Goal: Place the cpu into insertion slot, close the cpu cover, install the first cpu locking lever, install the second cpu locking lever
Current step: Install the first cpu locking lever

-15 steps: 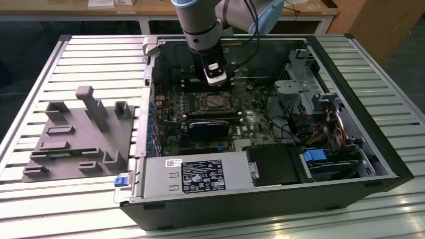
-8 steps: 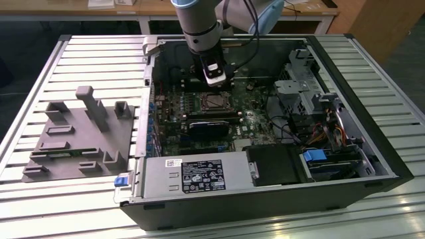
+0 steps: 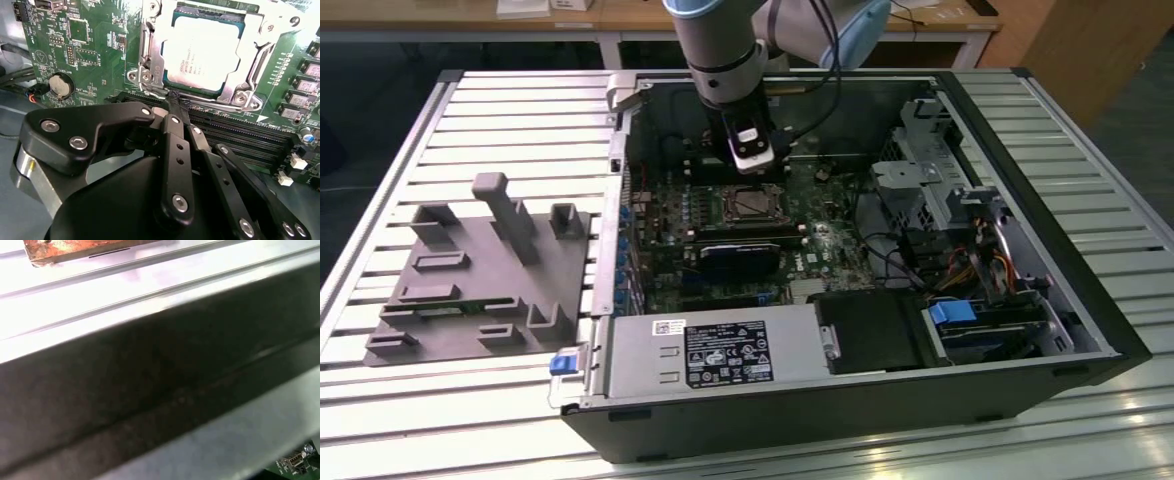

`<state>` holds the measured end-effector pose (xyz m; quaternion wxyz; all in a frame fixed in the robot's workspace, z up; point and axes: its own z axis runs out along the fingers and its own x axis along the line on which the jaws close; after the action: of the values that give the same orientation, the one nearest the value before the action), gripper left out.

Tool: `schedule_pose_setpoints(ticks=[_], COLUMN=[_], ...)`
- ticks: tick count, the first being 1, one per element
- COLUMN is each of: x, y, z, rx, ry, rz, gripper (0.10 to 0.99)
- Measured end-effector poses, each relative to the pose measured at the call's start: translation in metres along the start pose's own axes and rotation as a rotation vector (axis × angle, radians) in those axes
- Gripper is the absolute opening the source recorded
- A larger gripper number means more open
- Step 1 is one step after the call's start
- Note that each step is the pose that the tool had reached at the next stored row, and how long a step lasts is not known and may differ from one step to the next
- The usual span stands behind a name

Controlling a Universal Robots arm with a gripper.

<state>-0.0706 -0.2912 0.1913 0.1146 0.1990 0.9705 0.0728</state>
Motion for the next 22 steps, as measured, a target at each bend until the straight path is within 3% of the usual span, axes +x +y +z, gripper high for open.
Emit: schedule_pose_setpoints(ticks=[7, 17, 22], x=[-0.0013, -0.0051, -0.0059], y=[0.0012, 0.0049, 0.0057], z=[-0.0063, -0.0253, -0.0294], rx=[0.002, 0.009, 0.015], ry=[-0.0008, -0.0035, -0.006], rz=[-0.001, -0.002, -0.004], gripper=[0.102, 0.102, 0.102])
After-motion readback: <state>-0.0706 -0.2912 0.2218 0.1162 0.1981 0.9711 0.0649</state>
